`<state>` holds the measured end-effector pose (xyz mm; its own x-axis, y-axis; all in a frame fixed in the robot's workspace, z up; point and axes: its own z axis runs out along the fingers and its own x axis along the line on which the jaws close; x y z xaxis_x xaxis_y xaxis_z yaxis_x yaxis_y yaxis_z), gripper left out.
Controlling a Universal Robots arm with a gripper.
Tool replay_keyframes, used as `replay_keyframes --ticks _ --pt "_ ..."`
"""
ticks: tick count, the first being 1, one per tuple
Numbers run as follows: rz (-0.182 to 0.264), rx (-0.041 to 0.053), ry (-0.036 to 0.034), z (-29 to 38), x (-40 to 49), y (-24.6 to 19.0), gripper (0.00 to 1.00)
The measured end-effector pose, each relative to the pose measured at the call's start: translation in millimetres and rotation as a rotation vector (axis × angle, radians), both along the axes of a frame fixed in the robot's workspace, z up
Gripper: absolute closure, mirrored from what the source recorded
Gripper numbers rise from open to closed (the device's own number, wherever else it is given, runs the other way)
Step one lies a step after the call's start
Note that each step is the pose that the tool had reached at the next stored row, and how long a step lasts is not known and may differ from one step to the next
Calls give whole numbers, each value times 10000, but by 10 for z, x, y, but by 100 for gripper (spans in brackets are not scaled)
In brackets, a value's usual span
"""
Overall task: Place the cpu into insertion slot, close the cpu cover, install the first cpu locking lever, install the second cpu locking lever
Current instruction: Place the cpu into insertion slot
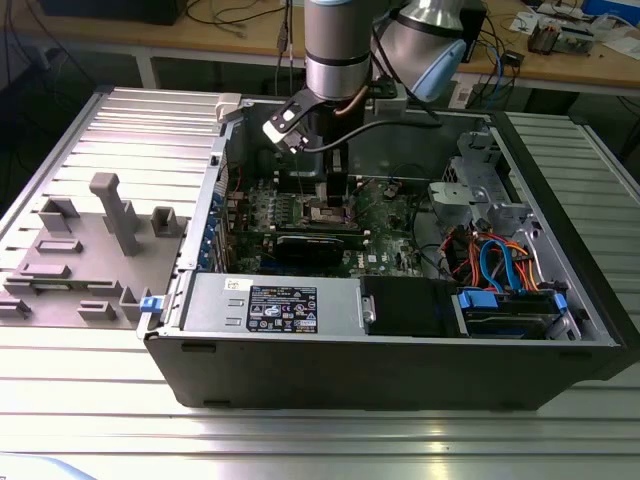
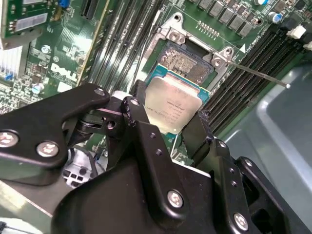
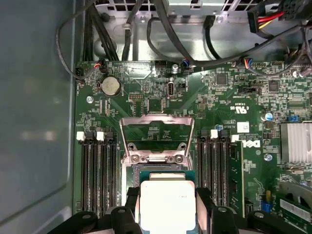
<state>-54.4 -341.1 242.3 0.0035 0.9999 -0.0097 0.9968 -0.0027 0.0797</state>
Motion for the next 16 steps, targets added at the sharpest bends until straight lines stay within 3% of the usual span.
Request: replay_keyframes --ticks 5,10,16 --pt "127 -8 -2 -146 -19 37 46" --pt "102 -9 -2 -264 -28 37 46" --pt "93 -8 -3 -338 -61 40 46"
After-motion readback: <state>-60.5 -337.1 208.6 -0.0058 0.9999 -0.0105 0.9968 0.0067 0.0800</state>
